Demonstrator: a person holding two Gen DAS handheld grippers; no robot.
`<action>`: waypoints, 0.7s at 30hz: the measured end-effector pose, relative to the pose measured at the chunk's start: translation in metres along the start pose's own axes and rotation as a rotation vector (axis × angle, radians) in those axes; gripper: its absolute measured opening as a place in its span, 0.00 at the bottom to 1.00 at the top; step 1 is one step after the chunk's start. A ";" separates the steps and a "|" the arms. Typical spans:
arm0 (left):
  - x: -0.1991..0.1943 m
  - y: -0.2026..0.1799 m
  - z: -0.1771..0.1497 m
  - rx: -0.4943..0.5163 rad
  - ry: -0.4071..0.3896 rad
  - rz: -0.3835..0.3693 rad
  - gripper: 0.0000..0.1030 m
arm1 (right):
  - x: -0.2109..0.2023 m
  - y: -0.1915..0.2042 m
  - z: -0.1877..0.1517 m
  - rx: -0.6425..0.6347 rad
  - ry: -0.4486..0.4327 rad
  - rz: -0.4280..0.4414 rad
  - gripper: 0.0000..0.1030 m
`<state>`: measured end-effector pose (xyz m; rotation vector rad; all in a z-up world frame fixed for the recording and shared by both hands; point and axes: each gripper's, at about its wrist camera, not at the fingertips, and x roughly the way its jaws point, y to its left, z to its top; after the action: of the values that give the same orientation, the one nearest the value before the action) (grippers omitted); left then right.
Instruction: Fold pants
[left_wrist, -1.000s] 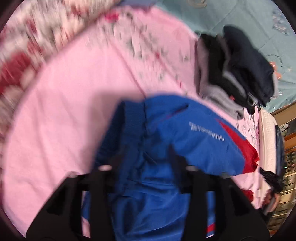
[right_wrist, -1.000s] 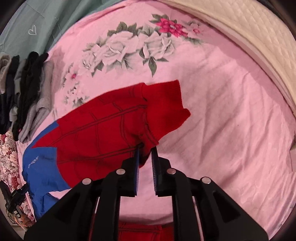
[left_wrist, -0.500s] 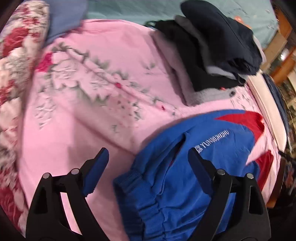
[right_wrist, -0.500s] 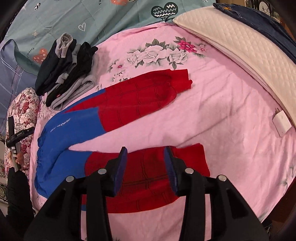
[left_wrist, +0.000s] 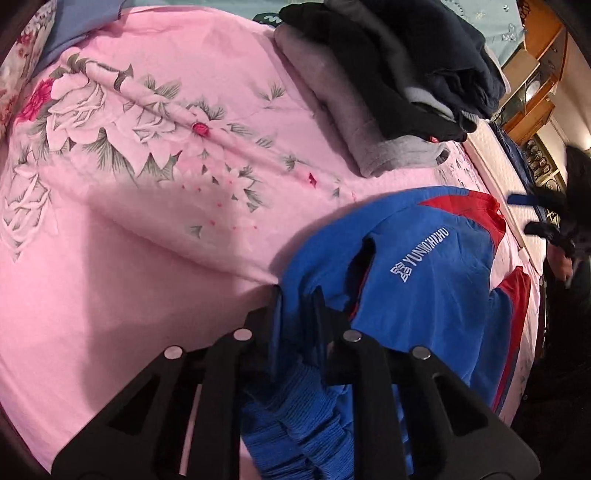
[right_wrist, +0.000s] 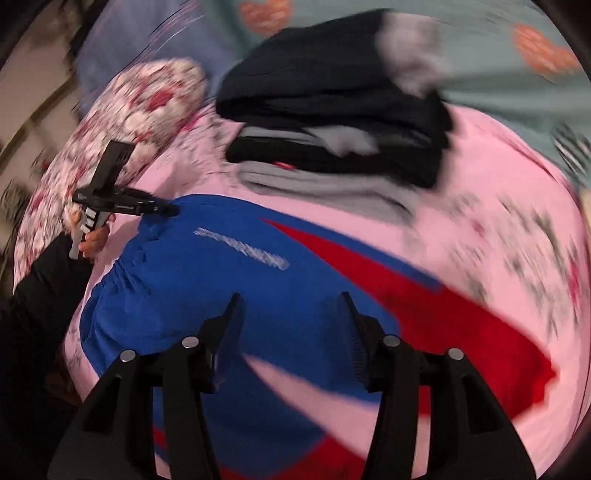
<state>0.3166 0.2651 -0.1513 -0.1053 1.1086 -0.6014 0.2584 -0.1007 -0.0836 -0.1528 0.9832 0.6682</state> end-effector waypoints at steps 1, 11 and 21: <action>-0.002 -0.002 0.000 0.004 -0.006 -0.001 0.14 | 0.019 0.005 0.021 -0.064 0.034 0.033 0.51; -0.017 -0.010 -0.005 0.023 -0.073 -0.057 0.12 | 0.135 0.026 0.100 -0.325 0.221 0.069 0.51; -0.019 -0.016 -0.004 0.027 -0.083 -0.076 0.12 | 0.163 0.029 0.086 -0.457 0.298 0.099 0.06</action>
<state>0.3008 0.2626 -0.1323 -0.1482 1.0195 -0.6743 0.3646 0.0314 -0.1620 -0.6227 1.1136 0.9745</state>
